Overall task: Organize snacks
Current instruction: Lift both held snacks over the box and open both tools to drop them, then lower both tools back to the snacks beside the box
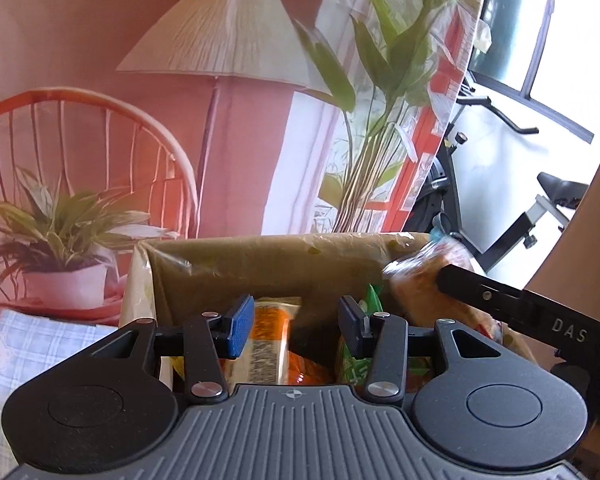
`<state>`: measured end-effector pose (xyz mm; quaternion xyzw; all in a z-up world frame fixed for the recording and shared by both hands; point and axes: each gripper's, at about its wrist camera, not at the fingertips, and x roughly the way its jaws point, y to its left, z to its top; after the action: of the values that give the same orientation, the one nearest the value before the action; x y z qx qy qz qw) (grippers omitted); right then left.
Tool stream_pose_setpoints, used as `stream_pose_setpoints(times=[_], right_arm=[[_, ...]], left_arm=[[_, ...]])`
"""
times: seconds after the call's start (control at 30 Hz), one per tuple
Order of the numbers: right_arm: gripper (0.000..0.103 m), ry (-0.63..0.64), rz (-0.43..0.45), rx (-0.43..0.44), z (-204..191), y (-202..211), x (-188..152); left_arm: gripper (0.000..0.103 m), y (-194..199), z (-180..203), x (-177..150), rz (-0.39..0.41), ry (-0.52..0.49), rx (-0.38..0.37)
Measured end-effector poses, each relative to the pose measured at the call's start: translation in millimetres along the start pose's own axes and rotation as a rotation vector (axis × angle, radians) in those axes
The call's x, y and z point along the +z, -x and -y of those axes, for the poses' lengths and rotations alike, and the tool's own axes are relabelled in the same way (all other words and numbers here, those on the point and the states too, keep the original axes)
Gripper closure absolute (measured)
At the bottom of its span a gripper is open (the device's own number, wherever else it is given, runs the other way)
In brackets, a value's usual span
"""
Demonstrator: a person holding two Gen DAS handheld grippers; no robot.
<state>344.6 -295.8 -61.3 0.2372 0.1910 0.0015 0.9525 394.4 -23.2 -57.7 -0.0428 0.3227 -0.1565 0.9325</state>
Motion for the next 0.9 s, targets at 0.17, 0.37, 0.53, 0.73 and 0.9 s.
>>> stream_pose_setpoints(times=[0.17,0.37,0.53,0.73,0.9], right_arm=[[0.015,0.012,0.017,-0.014,-2.9,4.5,1.8],[0.015,0.068,0.067,-0.003,-14.7,33.8,-1.4],[0.015,0.121,0.099,0.007,-27.9,64.5,-19.5],[0.015,0.171,0.124,0.004,-38.7,98.2,-47.9],[0.015,0.189,0.13,-0.008,-37.5,118.0,-74.5]], left_arm=[[0.046,9.5,-2.2,1.3,0.02,-0.003,0.007],[0.044,35.1,-7.4,-10.5,0.08,0.008,0.007],[0.044,65.1,-11.5,-31.9,0.095,-0.005,0.012],[0.039,102.5,-24.0,-64.4,0.115,0.021,0.02],[0.037,117.1,-37.1,-96.2,0.128,0.071,0.054]])
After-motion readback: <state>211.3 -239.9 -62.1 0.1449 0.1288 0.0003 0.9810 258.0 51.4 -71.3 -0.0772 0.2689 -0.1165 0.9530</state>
